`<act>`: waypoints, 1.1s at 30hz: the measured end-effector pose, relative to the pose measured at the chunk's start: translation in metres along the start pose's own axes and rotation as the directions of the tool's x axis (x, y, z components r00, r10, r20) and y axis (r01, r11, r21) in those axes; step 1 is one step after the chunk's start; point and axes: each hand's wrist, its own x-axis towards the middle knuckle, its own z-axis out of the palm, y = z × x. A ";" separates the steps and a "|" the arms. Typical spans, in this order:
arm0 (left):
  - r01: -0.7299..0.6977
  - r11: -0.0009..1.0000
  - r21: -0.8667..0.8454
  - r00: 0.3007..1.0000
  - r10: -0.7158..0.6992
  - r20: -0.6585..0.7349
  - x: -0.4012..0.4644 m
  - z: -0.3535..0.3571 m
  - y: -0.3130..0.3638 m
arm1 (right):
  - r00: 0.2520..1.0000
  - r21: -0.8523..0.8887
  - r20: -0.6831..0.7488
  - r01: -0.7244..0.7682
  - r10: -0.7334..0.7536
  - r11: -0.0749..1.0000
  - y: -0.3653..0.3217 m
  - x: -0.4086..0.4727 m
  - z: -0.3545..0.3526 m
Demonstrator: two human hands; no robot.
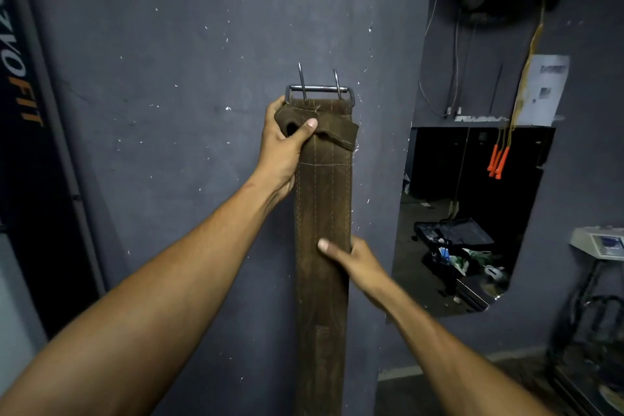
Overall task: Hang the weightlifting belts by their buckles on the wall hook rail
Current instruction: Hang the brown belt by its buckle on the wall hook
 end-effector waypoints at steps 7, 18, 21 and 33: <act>-0.021 1.000 -0.009 1.000 0.021 0.021 -0.006 -0.002 0.000 | 0.845 -0.107 -0.325 0.414 -0.425 0.904 -0.148 0.062 0.001; -0.165 0.971 0.174 0.985 0.154 0.076 0.050 -0.003 0.036 | 0.690 -0.344 -0.458 0.443 -0.560 0.828 -0.217 0.121 0.007; -0.250 0.931 0.266 0.968 0.242 0.064 0.061 0.003 0.041 | 0.636 -0.423 -0.436 0.480 -0.637 0.769 -0.230 0.129 0.002; -0.496 0.759 0.422 0.863 0.482 0.149 0.159 0.051 0.079 | 0.510 -0.479 -0.399 0.593 -0.762 0.647 -0.317 0.205 -0.047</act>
